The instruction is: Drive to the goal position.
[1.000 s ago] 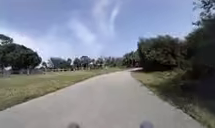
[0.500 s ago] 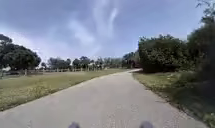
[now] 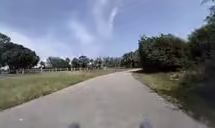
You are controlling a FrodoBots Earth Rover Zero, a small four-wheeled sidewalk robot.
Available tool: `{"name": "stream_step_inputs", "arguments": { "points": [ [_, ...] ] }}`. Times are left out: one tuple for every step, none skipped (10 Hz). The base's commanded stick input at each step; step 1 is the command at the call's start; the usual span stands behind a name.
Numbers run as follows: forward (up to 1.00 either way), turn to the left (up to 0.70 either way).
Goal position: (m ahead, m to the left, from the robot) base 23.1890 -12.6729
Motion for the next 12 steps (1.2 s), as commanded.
{"name": "stream_step_inputs", "arguments": {
  "points": [
    [0.7,0.0],
    [0.7,0.0],
    [0.7,0.0],
    [0.7,0.0],
    [0.7,0.0],
    [0.7,0.0],
    [0.7,0.0],
    [0.7,0.0],
    [0.7,0.0],
    [0.7,0.0],
    [0.7,0.0],
    [0.7,0.0]
  ]
}}
